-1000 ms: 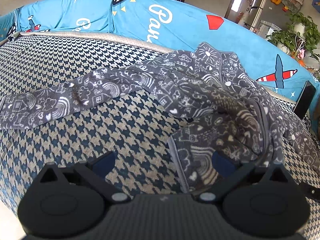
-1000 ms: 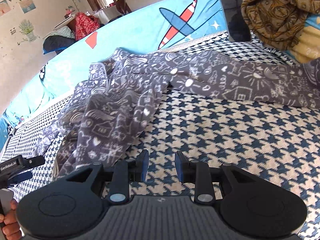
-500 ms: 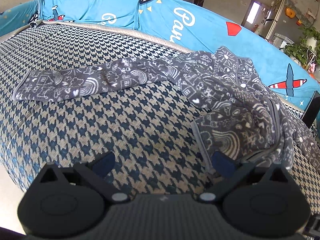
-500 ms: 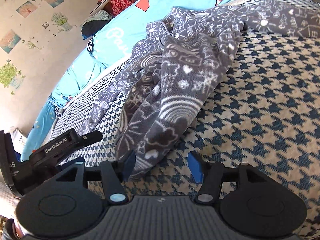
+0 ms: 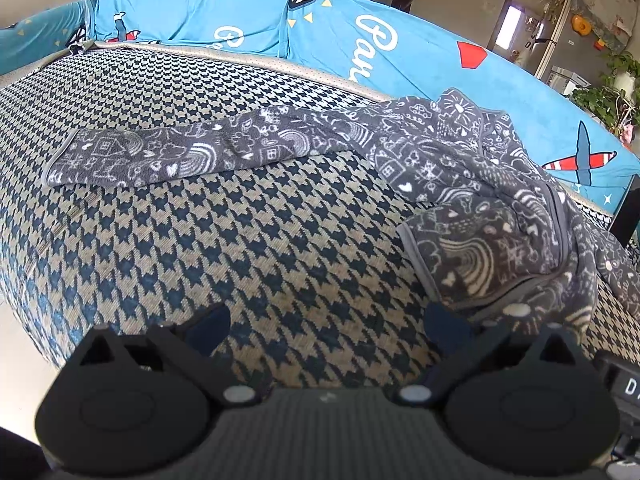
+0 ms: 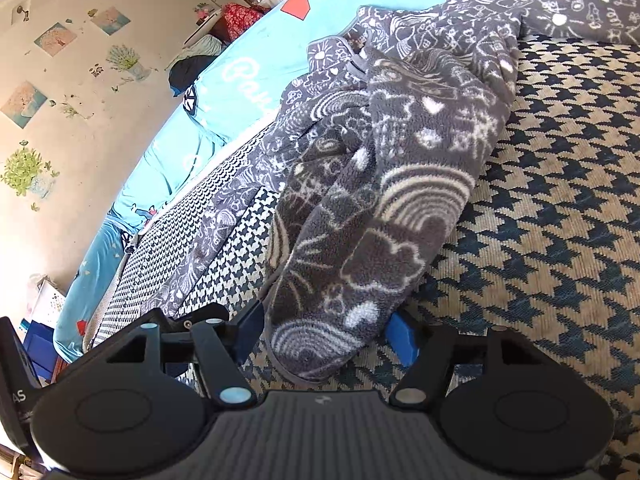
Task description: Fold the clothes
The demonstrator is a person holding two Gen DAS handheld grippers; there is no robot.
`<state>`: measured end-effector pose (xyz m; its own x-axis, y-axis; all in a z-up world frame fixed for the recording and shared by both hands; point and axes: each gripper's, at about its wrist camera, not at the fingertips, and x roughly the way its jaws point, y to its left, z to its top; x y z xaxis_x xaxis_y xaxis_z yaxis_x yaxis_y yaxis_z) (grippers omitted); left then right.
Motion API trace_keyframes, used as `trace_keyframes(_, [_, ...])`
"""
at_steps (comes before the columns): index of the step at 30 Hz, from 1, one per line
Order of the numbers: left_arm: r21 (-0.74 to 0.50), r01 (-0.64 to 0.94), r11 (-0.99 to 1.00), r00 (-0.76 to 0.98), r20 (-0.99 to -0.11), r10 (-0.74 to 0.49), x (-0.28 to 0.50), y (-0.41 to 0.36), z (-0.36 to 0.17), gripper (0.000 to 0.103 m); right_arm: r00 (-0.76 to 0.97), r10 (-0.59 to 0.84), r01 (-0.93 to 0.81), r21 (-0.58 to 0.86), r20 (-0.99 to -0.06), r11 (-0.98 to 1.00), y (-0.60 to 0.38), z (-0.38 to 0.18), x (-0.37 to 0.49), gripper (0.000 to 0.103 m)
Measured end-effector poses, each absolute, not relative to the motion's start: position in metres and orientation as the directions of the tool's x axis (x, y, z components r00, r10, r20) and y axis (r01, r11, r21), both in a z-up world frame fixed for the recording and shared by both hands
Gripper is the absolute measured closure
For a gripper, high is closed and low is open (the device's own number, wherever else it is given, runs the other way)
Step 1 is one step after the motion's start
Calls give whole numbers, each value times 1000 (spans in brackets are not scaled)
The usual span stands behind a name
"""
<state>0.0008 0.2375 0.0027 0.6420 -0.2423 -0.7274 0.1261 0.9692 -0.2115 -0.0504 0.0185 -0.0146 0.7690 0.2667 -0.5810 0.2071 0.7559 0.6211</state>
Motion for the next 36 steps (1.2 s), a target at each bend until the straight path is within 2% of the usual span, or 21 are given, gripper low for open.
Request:
trace_keyframes(2, [-209, 124, 970, 643, -727, -240, -2, 238, 1, 0, 775, 249, 204, 603, -580, 771, 24, -15, -47, 39])
trace_keyframes(4, [-208, 125, 970, 645, -726, -239, -5, 239, 0, 0, 779, 236, 201, 588, -581, 783, 27, -15, -44, 53])
trace_keyframes(5, [-208, 126, 970, 646, -725, -240, -7, 240, 0, 0, 780, 231, 200, 581, -582, 789, 28, -14, -44, 67])
trace_keyframes(6, [-208, 128, 970, 647, -723, -240, -8, 241, -1, 0, 785, 217, 201, 569, -580, 797, 29, -13, -45, 76])
trace_keyframes(8, [-205, 130, 970, 653, -719, -240, -11, 241, -1, 0, 802, 213, 182, 568, -559, 802, 27, -8, -48, 79])
trace_keyframes(14, [-212, 127, 969, 659, -712, -242, -16, 247, 0, 0, 892, 212, 76, 597, -398, 799, -3, 31, -86, 81])
trace_keyframes(20, [-204, 133, 970, 649, -721, -241, -22, 250, -4, 0, 959, 99, 105, 660, -264, 744, -58, 57, -138, 82])
trace_keyframes(25, [-200, 155, 968, 636, -730, -252, -27, 251, -10, 0, 927, -135, 332, 598, -349, 730, -83, 62, -162, 80])
trace_keyframes(27, [-196, 166, 966, 632, -731, -257, -29, 249, -11, 0, 904, -208, 402, 575, -374, 713, -91, 64, -172, 74])
trace_keyframes(29, [-191, 177, 966, 628, -733, -260, -31, 245, -13, 0, 882, -296, 460, 533, -368, 710, -94, 67, -181, 74])
trace_keyframes(32, [-192, 185, 964, 623, -736, -266, -32, 241, -13, 0, 883, -322, 459, 488, -341, 742, -91, 73, -188, 72])
trace_keyframes(36, [-188, 199, 962, 619, -737, -272, -33, 236, -12, 0, 907, -237, 380, 430, -348, 819, -75, 71, -179, 72])
